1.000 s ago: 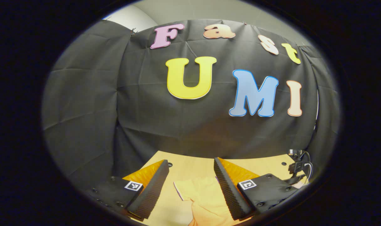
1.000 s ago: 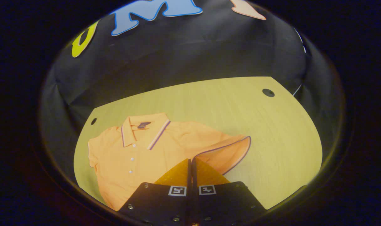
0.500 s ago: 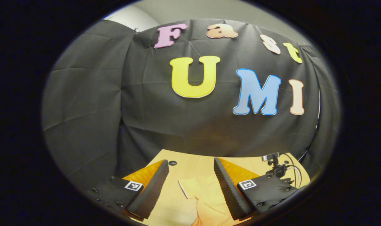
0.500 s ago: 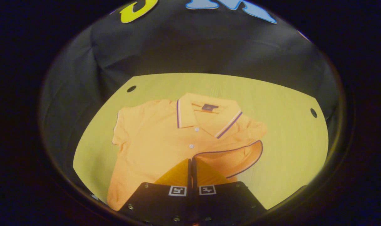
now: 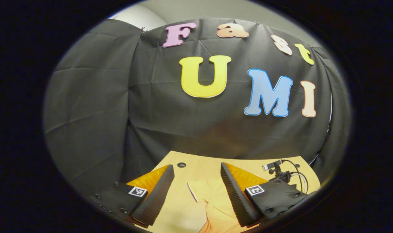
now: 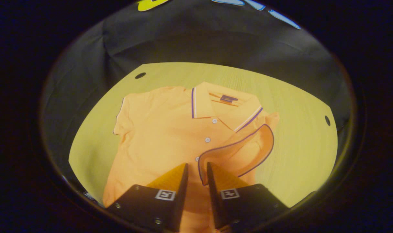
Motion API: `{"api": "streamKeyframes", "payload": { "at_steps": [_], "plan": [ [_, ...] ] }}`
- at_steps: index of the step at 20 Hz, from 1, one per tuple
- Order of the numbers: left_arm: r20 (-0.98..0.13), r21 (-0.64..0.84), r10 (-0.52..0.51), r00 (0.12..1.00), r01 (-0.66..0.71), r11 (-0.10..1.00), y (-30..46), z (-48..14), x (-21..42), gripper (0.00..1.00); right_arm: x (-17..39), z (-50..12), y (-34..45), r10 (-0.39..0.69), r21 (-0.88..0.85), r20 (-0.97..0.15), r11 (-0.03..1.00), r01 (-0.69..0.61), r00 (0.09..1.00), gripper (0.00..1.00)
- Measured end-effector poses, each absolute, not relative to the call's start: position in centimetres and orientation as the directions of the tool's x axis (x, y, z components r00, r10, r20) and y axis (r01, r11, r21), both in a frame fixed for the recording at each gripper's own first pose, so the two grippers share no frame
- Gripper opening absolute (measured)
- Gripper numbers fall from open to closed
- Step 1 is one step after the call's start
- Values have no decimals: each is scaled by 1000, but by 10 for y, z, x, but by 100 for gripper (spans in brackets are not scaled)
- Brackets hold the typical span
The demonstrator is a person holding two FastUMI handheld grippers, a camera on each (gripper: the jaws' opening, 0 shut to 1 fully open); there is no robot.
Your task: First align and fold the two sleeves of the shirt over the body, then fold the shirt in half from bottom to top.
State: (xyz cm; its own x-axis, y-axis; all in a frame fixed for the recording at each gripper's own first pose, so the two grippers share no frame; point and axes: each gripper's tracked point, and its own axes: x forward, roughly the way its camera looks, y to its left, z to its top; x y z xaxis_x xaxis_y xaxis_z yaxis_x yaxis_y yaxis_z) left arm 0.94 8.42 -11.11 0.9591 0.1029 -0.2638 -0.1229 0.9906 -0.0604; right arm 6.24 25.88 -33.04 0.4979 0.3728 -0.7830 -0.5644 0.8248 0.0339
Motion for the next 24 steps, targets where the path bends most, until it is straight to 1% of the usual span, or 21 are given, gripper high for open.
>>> {"api": "streamKeyframes", "payload": {
  "at_steps": [1, 2, 3, 4, 5, 12, 15, 19, 24],
  "plan": [
    [-268, -59, 100, 958, -120, 991, 84, -113, 11, 95, 66, -330, 258, 372, 24, -775, 825, -564, 511, 45],
    [-271, -60, 96, 958, -116, 991, 83, -114, 11, 95, 67, -326, 257, 371, 19, -769, 827, -562, 521, 47],
    [-273, -61, 89, 958, -109, 992, 81, -116, 12, 95, 65, -321, 256, 373, 18, -762, 829, -559, 529, 55],
    [-276, -60, 82, 958, -102, 993, 80, -119, 12, 95, 65, -315, 253, 371, 13, -756, 832, -554, 539, 48],
    [-281, -56, 77, 957, -96, 994, 79, -122, 14, 95, 65, -309, 251, 373, 12, -747, 835, -550, 550, 55],
    [-326, -31, 51, 944, -65, 997, 80, -160, 35, 95, 59, -242, 233, 415, 36, -638, 858, -513, 648, 55],
    [-362, -25, 36, 931, -49, 999, 81, -192, 52, 95, 54, -209, 225, 435, 60, -574, 867, -494, 694, 55],
    [-411, -49, 14, 912, -38, 998, 84, -235, 80, 96, 41, -174, 218, 458, 121, -521, 875, -468, 720, 55],
    [-495, -103, -30, 868, -25, 994, 83, -304, 123, 96, 27, -132, 198, 433, 153, -450, 899, -410, 781, 55]
  ]
}}
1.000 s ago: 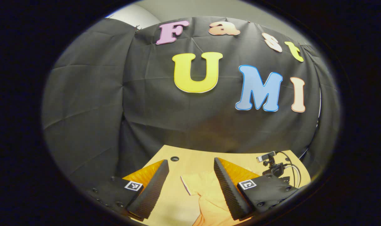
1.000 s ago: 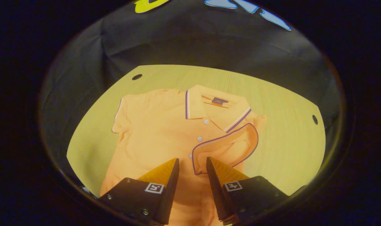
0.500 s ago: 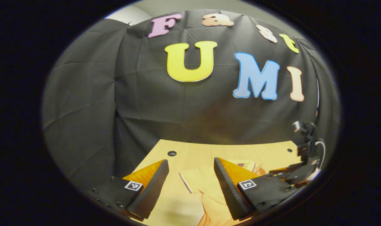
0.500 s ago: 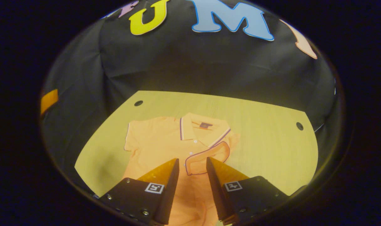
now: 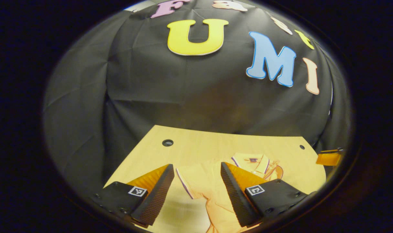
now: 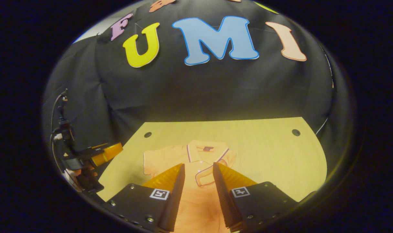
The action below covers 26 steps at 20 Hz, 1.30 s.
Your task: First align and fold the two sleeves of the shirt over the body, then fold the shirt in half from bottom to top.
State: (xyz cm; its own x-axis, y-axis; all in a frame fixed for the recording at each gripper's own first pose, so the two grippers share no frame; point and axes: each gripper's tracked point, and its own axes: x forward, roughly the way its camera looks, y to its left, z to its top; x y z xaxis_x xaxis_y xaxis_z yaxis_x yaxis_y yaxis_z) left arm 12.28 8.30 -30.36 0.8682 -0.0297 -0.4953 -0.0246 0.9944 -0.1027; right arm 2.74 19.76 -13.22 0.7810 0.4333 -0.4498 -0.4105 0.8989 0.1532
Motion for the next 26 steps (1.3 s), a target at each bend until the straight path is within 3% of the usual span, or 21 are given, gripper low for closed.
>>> {"api": "streamKeyframes", "payload": {
  "at_steps": [6, 7, 8, 9, 10, 11, 12, 20, 23, 25, 26],
  "plan": [
    [-620, -94, -37, 784, -28, 995, 79, -398, 161, 96, 7, -95, 169, 387, 204, -402, 921, -331, 830, 55],
    [-642, -100, -45, 765, -26, 995, 79, -413, 163, 95, 4, -91, 162, 371, 200, -394, 928, -315, 841, 47],
    [-666, -101, -49, 744, -25, 995, 77, -428, 164, 96, 3, -88, 153, 352, 192, -389, 935, -298, 852, 55],
    [-690, -87, -40, 722, -28, 996, 78, -448, 162, 96, 1, -89, 145, 333, 185, -394, 942, -281, 857, 55],
    [-707, -72, -30, 707, -30, 997, 80, -461, 162, 96, -2, -90, 139, 318, 180, -398, 947, -267, 860, 48],
    [-717, -66, -27, 696, -29, 997, 81, -470, 161, 96, -3, -91, 134, 302, 173, -403, 952, -252, 864, 51],
    [-723, -65, -29, 691, -26, 998, 80, -476, 161, 96, -5, -93, 130, 291, 169, -408, 956, -241, 866, 58],
    [-754, -67, -20, 657, -46, 997, 80, -502, 154, 96, -12, -102, 112, 227, 163, -428, 971, -173, 875, 58],
    [-764, -4, 16, 645, -30, 1000, 83, -507, 153, 95, -11, -102, 106, 212, 163, -427, 974, -156, 879, 58],
    [-758, -6, 13, 652, -27, 1000, 80, -504, 156, 92, -12, -104, 103, 205, 166, -427, 975, -146, 881, 58],
    [-755, -14, 8, 655, -29, 999, 81, -505, 156, 83, -12, -104, 102, 201, 168, -429, 976, -141, 881, 58]
  ]
}}
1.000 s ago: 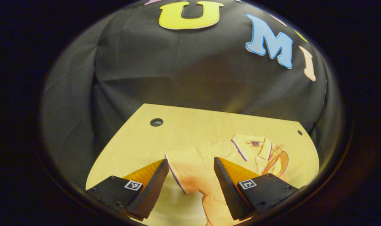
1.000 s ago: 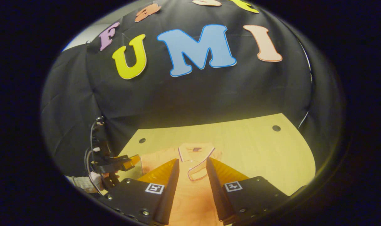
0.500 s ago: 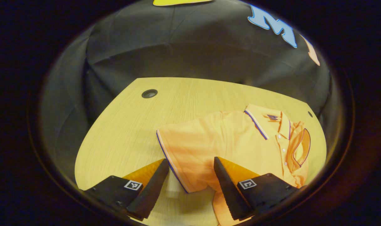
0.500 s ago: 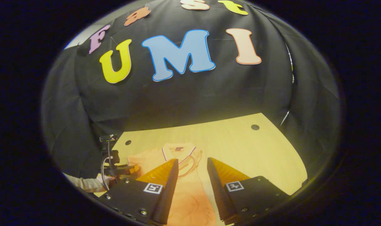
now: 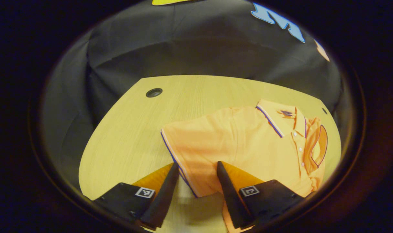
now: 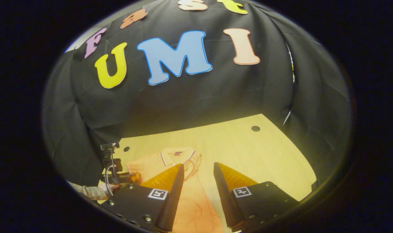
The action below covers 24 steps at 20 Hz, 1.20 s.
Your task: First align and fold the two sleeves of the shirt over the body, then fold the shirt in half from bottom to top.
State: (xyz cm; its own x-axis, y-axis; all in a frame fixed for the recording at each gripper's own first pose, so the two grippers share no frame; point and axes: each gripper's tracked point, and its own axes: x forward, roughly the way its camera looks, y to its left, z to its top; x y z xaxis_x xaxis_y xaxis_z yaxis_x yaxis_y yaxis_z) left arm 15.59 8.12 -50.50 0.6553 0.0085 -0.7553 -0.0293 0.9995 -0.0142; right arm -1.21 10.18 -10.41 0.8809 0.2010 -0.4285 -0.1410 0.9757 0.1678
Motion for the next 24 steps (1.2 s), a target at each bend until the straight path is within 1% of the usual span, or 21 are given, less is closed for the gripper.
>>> {"api": "streamKeyframes", "payload": {
  "at_steps": [1, 3, 4, 5, 7, 8, 9, 12, 14, 17, 18, 19, 20, 21, 22, 24],
  "plan": [
    [-753, -14, 12, 658, -35, 999, 82, -505, 156, 75, -13, -105, 101, 199, 169, -430, 976, -138, 881, 58],
    [-749, -50, -11, 663, -40, 998, 79, -503, 157, 43, -14, -109, 98, 194, 169, -435, 977, -132, 879, 58],
    [-749, -70, -19, 662, -50, 996, 77, -502, 156, 24, -15, -110, 97, 193, 169, -438, 977, -131, 878, 58],
    [-754, -76, -19, 656, -58, 995, 77, -505, 156, 14, -16, -112, 97, 192, 168, -440, 977, -130, 877, 58],
    [-767, -49, -6, 642, -48, 998, 77, -504, 156, 14, -17, -114, 96, 192, 171, -442, 977, -128, 876, 58],
    [-771, -35, 0, 636, -42, 999, 76, -503, 156, 9, -17, -114, 95, 192, 172, -442, 977, -127, 876, 58],
    [-776, -24, 4, 630, -36, 999, 75, -504, 156, 6, -17, -114, 95, 192, 173, -442, 977, -126, 876, 58],
    [-787, 33, 34, 615, -14, 999, 73, -502, 157, 6, -16, -113, 92, 192, 177, -435, 976, -126, 880, 58],
    [-774, 65, 46, 631, 7, 998, 66, -492, 162, 6, -16, -113, 90, 188, 178, -432, 977, -121, 882, 58],
    [-728, 94, -3, 686, 104, 990, 34, -462, 175, 6, -20, -120, 88, 191, 196, -436, 974, -114, 879, 58],
    [-712, 104, -29, 702, 145, 984, 18, -451, 179, 9, -21, -122, 87, 191, 203, -439, 973, -111, 878, 58],
    [-695, 111, -55, 717, 183, 977, 1, -443, 182, 6, -21, -125, 85, 191, 210, -441, 972, -106, 877, 58],
    [-681, 118, -81, 728, 218, 969, -16, -435, 185, 9, -22, -126, 83, 191, 218, -444, 971, -101, 875, 58],
    [-674, 122, -106, 731, 252, 960, -33, -430, 185, 9, -22, -129, 82, 187, 223, -445, 970, -94, 876, 58],
    [-671, 123, -128, 730, 280, 952, -49, -428, 184, 6, -23, -130, 79, 182, 227, -445, 970, -86, 877, 58],
    [-676, 115, -167, 718, 327, 938, -77, -427, 180, 6, -26, -131, 71, 166, 230, -446, 971, -66, 880, 58]
  ]
}}
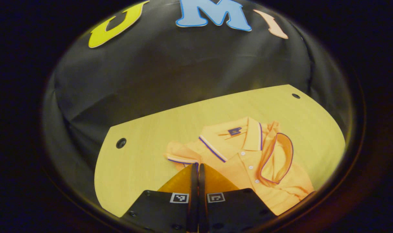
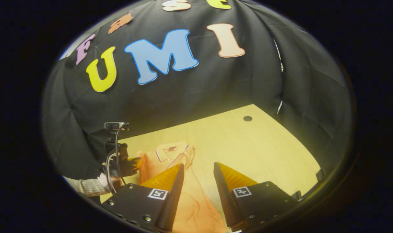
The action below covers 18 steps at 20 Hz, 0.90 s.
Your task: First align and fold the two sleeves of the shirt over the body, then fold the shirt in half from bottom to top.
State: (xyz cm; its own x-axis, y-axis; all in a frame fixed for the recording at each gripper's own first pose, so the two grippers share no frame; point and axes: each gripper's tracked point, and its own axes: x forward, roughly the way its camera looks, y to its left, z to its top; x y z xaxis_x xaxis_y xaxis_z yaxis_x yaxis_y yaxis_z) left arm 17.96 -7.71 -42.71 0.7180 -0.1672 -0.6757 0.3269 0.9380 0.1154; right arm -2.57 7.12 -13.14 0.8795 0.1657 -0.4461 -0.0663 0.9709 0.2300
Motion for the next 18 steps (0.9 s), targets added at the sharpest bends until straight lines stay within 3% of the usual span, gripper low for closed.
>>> {"api": "streamKeyframes", "payload": {
  "at_steps": [6, 14, 15, 16, 18],
  "plan": [
    [-712, 108, -223, 666, 418, 902, -129, -445, 157, 6, -49, -142, 37, 111, 242, -458, 970, 3, 882, 58],
    [-733, 63, -244, 635, 421, 905, -143, -453, 145, 7, -67, -153, 19, 83, 259, -482, 965, 51, 872, 58],
    [-733, 42, -258, 630, 420, 907, -145, -453, 145, 9, -65, -155, 19, 84, 258, -483, 965, 50, 872, 58],
    [-734, 12, -279, 619, 423, 906, -146, -452, 141, 22, -65, -157, 20, 86, 257, -484, 965, 48, 871, 58],
    [-735, -20, -301, 607, 425, 905, -144, -450, 135, 34, -65, -158, 22, 93, 255, -487, 966, 39, 869, 58]
  ]
}}
